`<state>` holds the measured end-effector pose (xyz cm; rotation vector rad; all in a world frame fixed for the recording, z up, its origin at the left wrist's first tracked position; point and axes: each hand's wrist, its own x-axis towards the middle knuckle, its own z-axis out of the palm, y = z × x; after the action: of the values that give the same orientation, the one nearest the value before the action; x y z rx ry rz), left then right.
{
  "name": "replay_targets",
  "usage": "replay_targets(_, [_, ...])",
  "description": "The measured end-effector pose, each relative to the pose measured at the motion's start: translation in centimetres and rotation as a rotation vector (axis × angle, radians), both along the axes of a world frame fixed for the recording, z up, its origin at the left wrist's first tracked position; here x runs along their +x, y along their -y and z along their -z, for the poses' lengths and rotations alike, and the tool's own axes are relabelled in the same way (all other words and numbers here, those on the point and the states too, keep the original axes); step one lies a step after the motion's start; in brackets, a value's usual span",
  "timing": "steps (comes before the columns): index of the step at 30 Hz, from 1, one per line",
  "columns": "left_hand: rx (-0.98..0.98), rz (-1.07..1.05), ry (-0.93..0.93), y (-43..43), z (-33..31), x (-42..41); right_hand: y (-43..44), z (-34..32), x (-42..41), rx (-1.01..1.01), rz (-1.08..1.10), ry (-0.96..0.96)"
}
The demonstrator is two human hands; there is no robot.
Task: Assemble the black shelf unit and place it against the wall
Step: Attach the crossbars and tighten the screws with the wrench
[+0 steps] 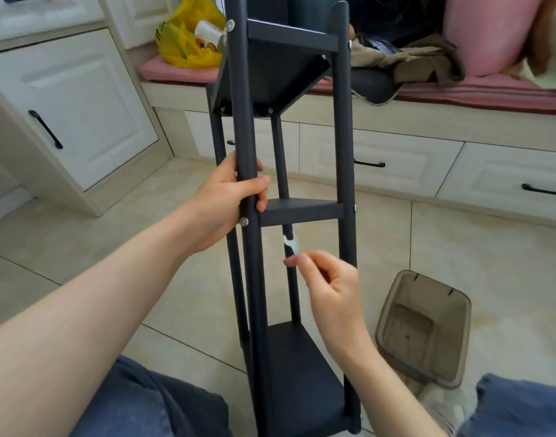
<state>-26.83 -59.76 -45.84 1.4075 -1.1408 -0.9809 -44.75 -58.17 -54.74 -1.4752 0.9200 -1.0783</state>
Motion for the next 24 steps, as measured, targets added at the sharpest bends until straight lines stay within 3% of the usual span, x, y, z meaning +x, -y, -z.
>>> replay_targets(7, [-0.020, -0.008, -0.065, 0.8, 0.3, -0.2, -0.2, 0.8, 1.1, 0.064, -0.051, -0.162])
replay_targets(24, [0.045, 0.000, -0.184, 0.7, 1.4, -0.5, 1.8, -0.3, 1.6, 0.257, -0.104, -0.247])
